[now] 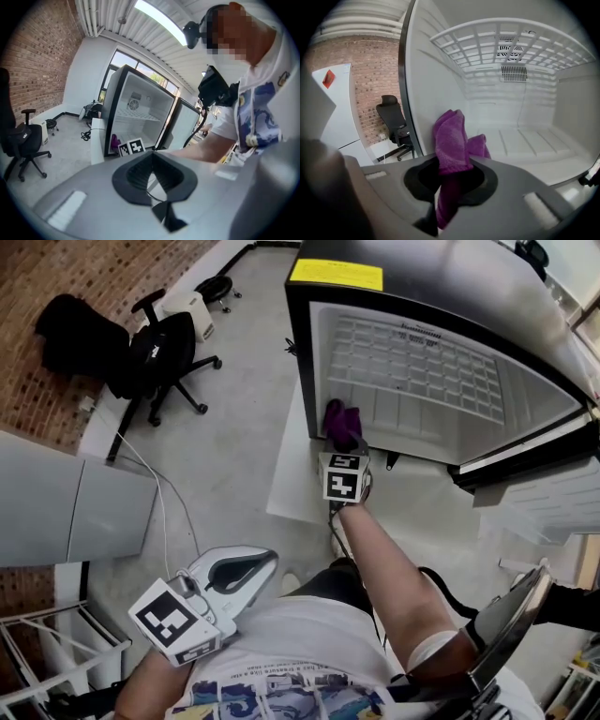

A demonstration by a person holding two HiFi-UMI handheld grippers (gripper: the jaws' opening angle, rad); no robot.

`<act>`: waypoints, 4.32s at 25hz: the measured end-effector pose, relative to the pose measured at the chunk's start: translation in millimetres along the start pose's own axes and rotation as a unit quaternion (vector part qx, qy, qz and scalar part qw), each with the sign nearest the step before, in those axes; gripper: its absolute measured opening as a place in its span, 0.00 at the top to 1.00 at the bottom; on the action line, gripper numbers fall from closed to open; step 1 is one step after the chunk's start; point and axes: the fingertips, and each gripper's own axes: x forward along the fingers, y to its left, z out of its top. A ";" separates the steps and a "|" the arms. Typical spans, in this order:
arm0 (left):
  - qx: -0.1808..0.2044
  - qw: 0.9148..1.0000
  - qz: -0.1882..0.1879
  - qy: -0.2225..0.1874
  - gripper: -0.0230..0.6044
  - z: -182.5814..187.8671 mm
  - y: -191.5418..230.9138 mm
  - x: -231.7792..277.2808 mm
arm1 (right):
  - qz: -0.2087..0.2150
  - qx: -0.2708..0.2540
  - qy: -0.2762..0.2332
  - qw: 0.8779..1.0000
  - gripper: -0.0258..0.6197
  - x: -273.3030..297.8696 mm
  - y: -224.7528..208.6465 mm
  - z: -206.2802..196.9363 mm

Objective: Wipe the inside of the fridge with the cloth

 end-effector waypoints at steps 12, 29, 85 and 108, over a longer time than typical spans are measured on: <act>-0.009 1.000 0.006 -0.011 0.95 -5.9 4.5 -12.8 | 0.038 0.014 0.010 0.999 0.88 1.4 17.2 -6.5; 0.038 0.998 -0.049 -0.023 0.95 -22.1 -32.1 -46.7 | 0.131 -0.059 0.000 0.990 0.88 -115.4 68.8 6.9; 0.147 0.970 -0.194 -0.018 0.95 21.5 -277.5 195.1 | -0.013 -0.080 -0.231 0.970 0.88 -423.8 -315.1 182.4; 0.165 0.951 -0.260 0.012 0.95 6.5 -324.5 228.1 | -0.179 -0.030 -0.207 0.961 0.88 -524.2 -460.2 120.1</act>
